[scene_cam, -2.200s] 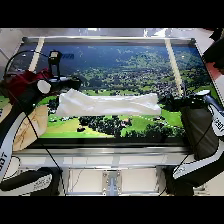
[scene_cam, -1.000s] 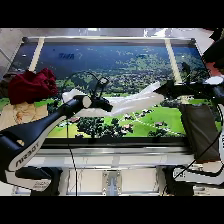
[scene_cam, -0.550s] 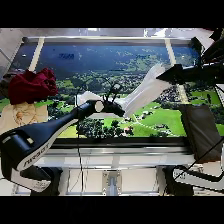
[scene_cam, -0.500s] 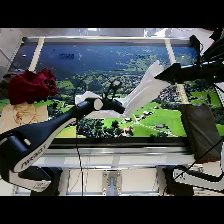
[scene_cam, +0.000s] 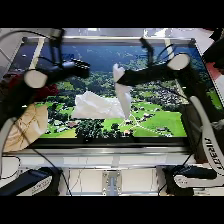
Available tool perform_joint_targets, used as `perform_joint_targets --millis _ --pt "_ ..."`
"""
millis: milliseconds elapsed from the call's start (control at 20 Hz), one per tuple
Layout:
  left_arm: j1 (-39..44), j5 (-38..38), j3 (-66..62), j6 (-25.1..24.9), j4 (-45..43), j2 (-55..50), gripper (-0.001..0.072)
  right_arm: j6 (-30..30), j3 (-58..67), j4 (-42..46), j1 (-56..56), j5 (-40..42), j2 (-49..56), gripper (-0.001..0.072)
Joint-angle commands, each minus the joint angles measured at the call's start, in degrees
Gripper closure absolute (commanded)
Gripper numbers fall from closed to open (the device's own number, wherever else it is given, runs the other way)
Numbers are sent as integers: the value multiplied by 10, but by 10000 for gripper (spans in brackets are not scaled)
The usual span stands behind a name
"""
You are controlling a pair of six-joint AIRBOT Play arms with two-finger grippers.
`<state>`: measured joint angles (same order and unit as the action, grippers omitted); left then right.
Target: Fold the shirts.
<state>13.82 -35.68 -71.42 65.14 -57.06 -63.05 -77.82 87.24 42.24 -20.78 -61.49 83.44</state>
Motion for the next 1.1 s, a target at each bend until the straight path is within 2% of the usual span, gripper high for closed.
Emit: perform_joint_targets --millis 0,50,100,150,250,350,450,600,700,850,950,1050 --pt "-108 -89 -1 0 1 83 696 -23 1 5 -120 177 59 696" --pt "-132 -107 -1 0 1 97 696 -23 1 -4 -144 216 71 572" --pt "-151 -120 -1 0 1 108 696 -24 1 -23 -165 250 79 301" --pt "-169 -128 0 0 1 116 696 -24 2 -36 -179 271 80 171" --pt "-193 -137 0 0 1 122 696 -23 5 -28 -188 270 74 177" --pt "-203 -145 1 0 1 120 696 -23 17 18 -168 212 68 178" --pt "-203 -153 4 0 1 119 696 -26 30 99 -122 99 61 184" --pt "-203 -156 13 0 1 118 696 -83 31 284 -24 -100 60 210" --pt "-203 -156 20 0 1 118 696 -97 16 339 42 -159 60 209" --pt "-203 -156 33 0 1 114 696 -98 -38 293 122 -133 62 208" --pt "-203 -156 45 0 1 112 696 -95 -74 213 158 -120 77 208" --pt "-203 -156 54 0 1 106 696 -55 -91 115 181 -121 112 208"
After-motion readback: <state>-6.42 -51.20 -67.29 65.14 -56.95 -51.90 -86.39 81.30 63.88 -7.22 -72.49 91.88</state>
